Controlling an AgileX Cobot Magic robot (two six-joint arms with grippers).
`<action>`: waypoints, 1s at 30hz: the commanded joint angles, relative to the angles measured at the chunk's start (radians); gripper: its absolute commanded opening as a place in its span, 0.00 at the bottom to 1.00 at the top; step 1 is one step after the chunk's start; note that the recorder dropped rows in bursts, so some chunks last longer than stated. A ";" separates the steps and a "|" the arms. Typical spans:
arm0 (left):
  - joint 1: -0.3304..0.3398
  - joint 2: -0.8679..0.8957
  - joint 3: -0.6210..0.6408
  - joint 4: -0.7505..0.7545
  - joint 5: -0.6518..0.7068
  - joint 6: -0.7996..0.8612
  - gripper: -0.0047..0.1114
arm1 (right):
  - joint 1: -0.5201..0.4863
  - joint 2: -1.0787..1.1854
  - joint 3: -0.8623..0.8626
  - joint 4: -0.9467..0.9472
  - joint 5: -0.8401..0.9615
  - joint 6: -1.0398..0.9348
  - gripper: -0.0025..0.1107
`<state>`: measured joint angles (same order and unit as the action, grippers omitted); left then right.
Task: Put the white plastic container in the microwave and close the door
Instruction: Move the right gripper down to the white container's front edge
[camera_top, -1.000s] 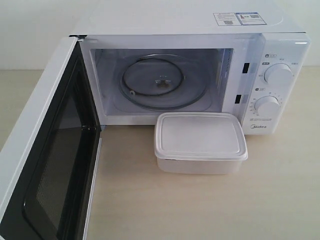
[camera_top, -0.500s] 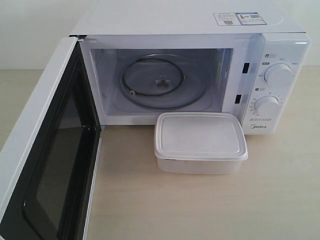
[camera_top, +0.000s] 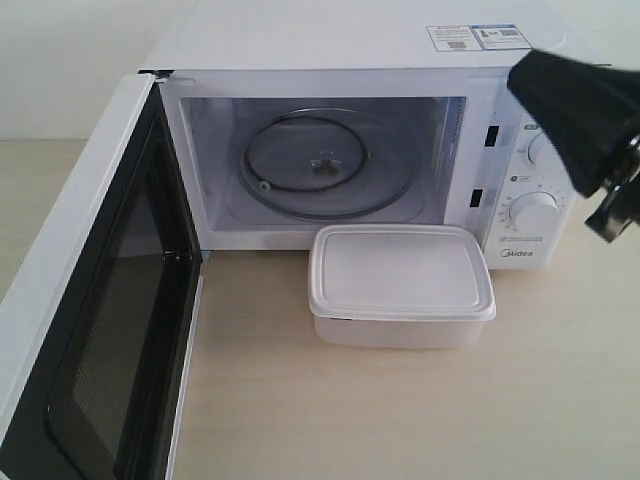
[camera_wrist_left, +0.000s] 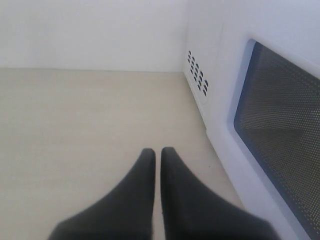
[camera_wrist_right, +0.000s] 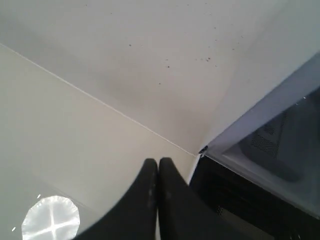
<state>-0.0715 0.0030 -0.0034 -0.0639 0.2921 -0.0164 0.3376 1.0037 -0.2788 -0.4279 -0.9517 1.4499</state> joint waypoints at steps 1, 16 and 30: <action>-0.008 -0.003 0.003 0.001 0.000 -0.009 0.08 | 0.171 0.063 0.053 0.273 -0.002 -0.184 0.02; -0.008 -0.003 0.003 0.001 0.000 -0.009 0.08 | 0.547 0.553 0.058 0.748 -0.269 -0.176 0.02; -0.008 -0.003 0.003 0.001 0.000 -0.009 0.08 | 0.789 0.881 -0.038 1.153 -0.269 0.103 0.02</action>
<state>-0.0715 0.0030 -0.0034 -0.0639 0.2921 -0.0164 1.1169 1.8733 -0.2872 0.6680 -1.2018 1.5472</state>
